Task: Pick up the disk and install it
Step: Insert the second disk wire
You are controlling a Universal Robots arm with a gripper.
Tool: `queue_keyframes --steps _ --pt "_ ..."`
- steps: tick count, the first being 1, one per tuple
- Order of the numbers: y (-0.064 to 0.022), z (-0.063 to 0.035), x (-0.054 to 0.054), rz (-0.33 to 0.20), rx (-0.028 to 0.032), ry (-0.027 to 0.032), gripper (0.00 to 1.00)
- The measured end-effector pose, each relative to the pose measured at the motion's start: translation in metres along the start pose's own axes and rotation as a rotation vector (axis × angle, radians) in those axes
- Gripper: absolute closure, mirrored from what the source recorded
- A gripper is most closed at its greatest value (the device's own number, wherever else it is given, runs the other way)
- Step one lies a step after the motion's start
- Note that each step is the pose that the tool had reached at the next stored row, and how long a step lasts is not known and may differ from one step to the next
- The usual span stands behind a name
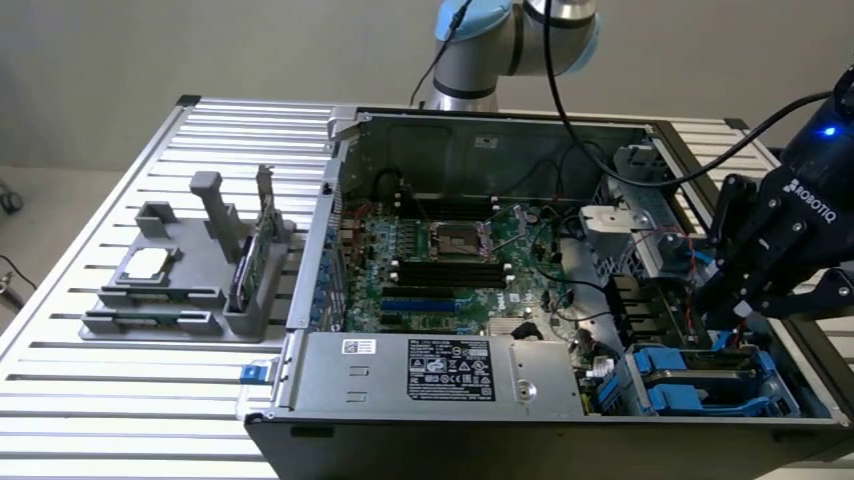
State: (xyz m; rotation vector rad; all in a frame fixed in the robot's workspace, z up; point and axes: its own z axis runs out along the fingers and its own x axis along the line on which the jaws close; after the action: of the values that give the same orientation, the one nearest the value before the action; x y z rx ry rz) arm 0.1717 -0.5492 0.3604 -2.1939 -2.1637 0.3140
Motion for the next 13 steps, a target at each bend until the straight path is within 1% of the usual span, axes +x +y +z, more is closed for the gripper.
queue_keyframes --steps 1,2,4,13 --pt "0.0001 0.0004 0.0004 0.0 0.0 0.0 0.72" --pt "0.0001 0.0005 0.0009 0.0 0.0 0.0 0.72" --pt "0.0002 0.0009 0.0017 0.001 0.0001 0.0004 0.84" --pt "-0.0003 0.0012 0.0019 0.004 0.0005 0.0009 0.84"
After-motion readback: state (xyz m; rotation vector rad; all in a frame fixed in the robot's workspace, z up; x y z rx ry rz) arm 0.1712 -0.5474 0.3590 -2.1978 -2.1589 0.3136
